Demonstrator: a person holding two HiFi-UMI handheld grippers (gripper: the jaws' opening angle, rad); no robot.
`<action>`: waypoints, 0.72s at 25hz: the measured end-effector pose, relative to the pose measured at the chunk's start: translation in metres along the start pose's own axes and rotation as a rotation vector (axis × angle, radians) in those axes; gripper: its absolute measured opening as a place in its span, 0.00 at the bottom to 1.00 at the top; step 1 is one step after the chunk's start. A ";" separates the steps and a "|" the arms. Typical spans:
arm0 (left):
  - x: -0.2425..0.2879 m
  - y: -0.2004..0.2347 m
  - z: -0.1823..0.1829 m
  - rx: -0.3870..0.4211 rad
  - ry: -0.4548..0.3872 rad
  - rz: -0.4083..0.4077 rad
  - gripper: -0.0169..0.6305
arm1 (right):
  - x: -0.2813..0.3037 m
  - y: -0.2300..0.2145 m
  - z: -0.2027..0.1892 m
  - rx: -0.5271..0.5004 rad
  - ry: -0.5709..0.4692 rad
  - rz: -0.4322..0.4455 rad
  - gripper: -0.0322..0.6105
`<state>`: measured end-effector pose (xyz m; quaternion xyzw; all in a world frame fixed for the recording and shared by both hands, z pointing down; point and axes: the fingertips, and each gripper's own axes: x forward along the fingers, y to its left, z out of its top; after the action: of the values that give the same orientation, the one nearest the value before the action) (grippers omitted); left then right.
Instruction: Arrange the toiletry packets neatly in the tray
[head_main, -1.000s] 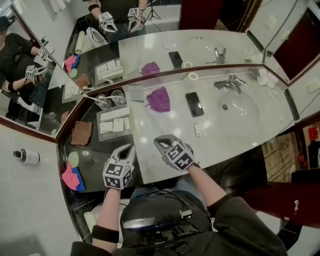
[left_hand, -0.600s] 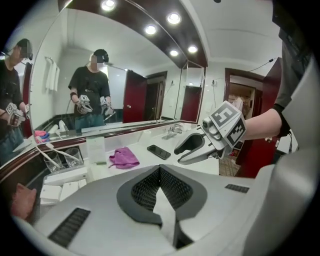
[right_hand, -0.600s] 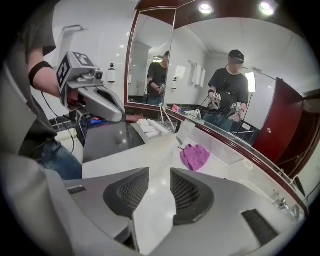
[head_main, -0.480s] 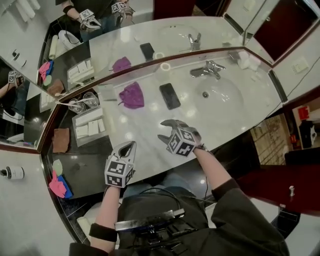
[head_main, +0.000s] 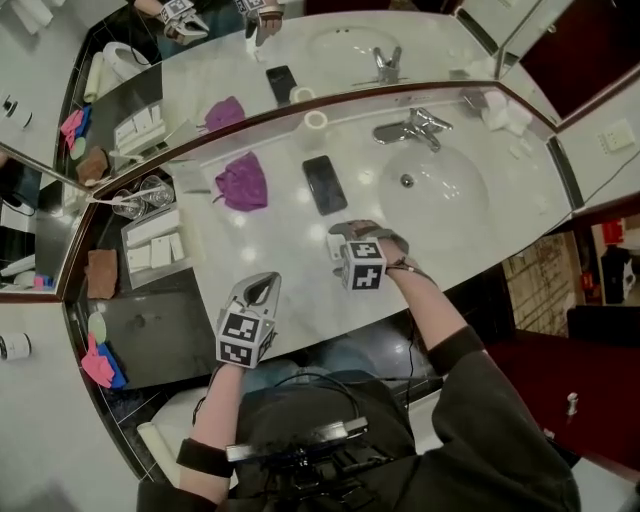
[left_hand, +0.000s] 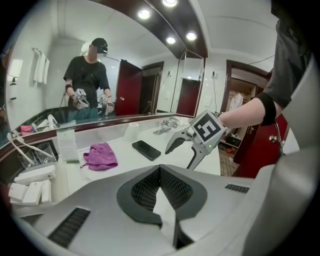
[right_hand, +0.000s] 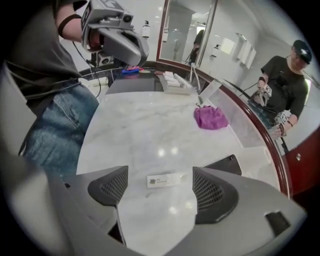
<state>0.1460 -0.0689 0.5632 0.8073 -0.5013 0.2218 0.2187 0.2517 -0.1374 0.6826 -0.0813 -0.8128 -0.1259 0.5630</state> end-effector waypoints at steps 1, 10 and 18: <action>0.004 0.000 0.000 -0.001 0.005 0.007 0.03 | 0.006 -0.002 -0.004 -0.024 0.011 0.016 0.72; 0.019 0.002 -0.004 -0.050 0.033 0.047 0.03 | 0.049 -0.006 -0.029 -0.087 0.058 0.174 0.72; 0.012 0.011 -0.012 -0.091 0.036 0.099 0.03 | 0.063 0.001 -0.039 -0.085 0.073 0.242 0.57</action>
<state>0.1388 -0.0747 0.5813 0.7667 -0.5460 0.2238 0.2527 0.2643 -0.1487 0.7544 -0.1979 -0.7699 -0.0941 0.5993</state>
